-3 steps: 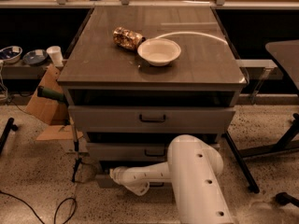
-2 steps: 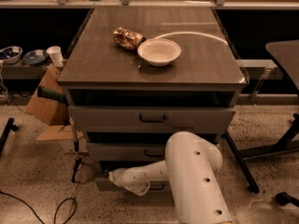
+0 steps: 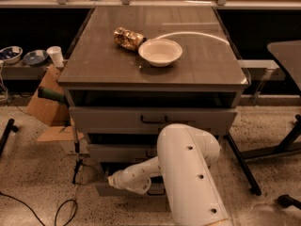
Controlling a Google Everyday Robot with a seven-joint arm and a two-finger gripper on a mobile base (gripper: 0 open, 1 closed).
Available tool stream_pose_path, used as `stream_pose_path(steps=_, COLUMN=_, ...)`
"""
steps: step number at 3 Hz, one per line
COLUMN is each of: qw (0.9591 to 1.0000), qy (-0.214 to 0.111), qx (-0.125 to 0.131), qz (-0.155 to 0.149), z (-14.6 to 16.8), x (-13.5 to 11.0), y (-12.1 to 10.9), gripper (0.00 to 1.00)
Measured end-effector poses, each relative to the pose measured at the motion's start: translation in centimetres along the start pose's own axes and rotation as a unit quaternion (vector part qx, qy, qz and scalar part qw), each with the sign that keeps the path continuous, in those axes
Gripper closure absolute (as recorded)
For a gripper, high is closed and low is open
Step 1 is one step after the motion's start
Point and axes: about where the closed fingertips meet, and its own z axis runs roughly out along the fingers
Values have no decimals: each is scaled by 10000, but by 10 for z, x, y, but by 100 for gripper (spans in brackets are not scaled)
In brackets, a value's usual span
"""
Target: Open bottom drawer
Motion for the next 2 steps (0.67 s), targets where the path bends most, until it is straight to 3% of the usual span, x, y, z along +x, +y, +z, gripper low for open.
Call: stream_pose_path(steps=2, qw=9957, qy=772, qx=-123, qz=-490, z=-6, x=2, y=7, gripper=100)
